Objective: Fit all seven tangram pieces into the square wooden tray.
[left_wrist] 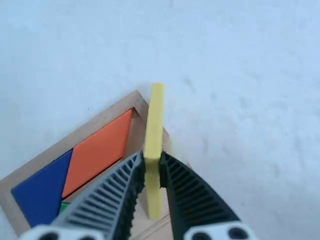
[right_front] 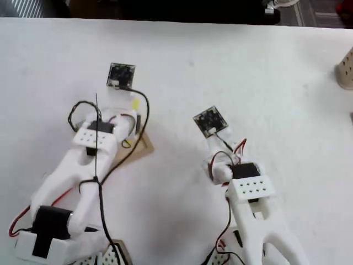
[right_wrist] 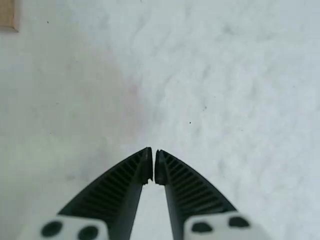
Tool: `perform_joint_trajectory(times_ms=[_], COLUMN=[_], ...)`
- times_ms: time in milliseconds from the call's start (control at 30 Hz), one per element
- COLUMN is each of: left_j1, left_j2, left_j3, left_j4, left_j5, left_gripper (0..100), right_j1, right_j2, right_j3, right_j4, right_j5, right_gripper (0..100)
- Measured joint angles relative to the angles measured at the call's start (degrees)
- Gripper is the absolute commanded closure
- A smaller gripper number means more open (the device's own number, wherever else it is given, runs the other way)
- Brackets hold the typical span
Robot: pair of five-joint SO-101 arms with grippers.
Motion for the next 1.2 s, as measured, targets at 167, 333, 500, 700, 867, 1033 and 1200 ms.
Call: perform_joint_trajectory(times_ms=[167, 333, 500, 700, 867, 1033, 1200], left_j1=[0.0, -0.44, -1.14, -3.87, -6.68, -7.3, -8.44], left_j2=[0.0, 0.0, 0.18, 0.18, 0.18, 0.18, 0.18], left_j3=[0.26, 0.26, 0.44, 0.44, 0.44, 0.44, 0.44], left_j4=[-0.88, -0.97, -0.97, -0.97, -0.44, 0.7, 0.7], left_j5=[0.0, 0.0, 0.09, 0.0, 0.0, 1.93, 3.08], left_gripper=[97, 87, 85, 82, 74, 73, 73], right_j1=[0.0, 0.0, 0.0, -0.09, -0.09, 0.0, 0.0], right_j2=[0.0, 0.0, 0.0, 0.0, 0.0, 0.0, 0.0], right_j3=[0.0, 0.0, 0.0, 0.0, 0.0, 0.0, 0.0], right_j4=[0.0, 0.0, 0.0, 0.0, 0.0, 0.0, 0.0], right_j5=[0.0, 0.0, 0.0, 0.0, 0.0, 0.0, 0.0], right_gripper=[98.1, 98.1, 98.1, 98.1, 98.1, 98.1, 98.1])
